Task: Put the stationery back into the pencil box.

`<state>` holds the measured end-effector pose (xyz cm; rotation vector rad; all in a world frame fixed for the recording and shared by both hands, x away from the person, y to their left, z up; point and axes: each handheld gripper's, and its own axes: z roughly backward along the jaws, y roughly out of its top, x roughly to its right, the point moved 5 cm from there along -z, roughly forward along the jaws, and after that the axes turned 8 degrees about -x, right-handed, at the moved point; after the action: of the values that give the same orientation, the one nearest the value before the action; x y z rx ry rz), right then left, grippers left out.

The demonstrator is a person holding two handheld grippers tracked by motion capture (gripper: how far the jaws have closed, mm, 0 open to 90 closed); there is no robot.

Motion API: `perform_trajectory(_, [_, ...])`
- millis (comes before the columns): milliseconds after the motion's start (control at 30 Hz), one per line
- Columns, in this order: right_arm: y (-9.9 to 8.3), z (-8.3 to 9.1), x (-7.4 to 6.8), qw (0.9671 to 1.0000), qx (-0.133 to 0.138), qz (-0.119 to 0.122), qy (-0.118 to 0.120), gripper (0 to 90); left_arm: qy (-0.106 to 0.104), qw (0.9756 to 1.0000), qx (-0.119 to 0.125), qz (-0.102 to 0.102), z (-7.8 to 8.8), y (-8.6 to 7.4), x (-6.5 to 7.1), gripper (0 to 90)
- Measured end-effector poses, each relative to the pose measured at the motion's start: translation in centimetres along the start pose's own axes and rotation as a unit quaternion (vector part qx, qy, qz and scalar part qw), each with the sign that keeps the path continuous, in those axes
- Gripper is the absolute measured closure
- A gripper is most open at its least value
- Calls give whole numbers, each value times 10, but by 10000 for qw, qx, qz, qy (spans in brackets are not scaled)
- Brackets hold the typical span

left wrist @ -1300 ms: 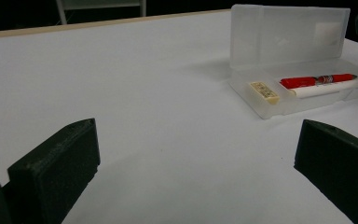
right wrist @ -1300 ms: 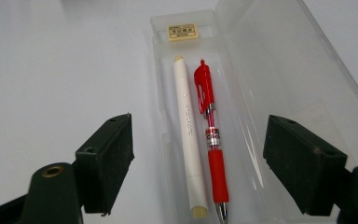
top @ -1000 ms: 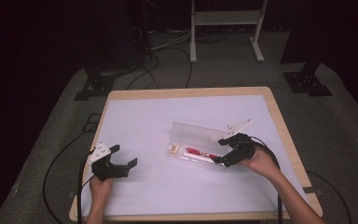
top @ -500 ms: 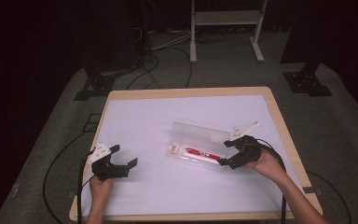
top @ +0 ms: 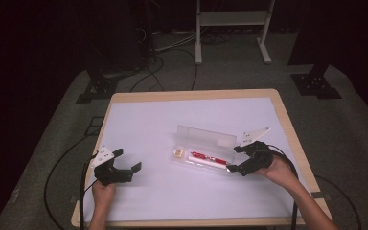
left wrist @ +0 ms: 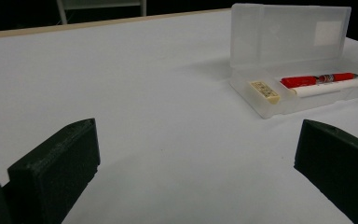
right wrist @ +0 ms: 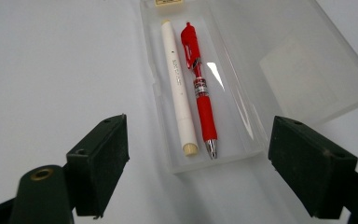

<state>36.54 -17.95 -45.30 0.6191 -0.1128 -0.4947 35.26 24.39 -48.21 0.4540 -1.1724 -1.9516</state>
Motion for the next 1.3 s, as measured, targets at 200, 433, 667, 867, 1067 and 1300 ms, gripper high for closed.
perform_trajectory(200, [-7,2,1,10000,-4,-50,2,192,2,10000,3,-16,0,0,0,0])
perform_trajectory(433, [-15,3,1,10000,-30,-61,-10,190,8,10000,-3,-19,0,0,0,0])
perform_trajectory(667, [-23,5,1,9999,-13,-136,-20,189,4,10000,-10,-10,0,0,0,0])
perform_trajectory(867, [-28,7,1,9999,1,-156,-29,189,7,10000,-17,-20,0,0,0,0])
perform_trajectory(1067, [-34,9,0,9998,14,-182,-45,189,8,10000,-19,-18,0,0,0,0])
perform_trajectory(1300, [-42,10,1,9997,0,-233,-84,189,15,10000,-19,-21,0,0,0,0])
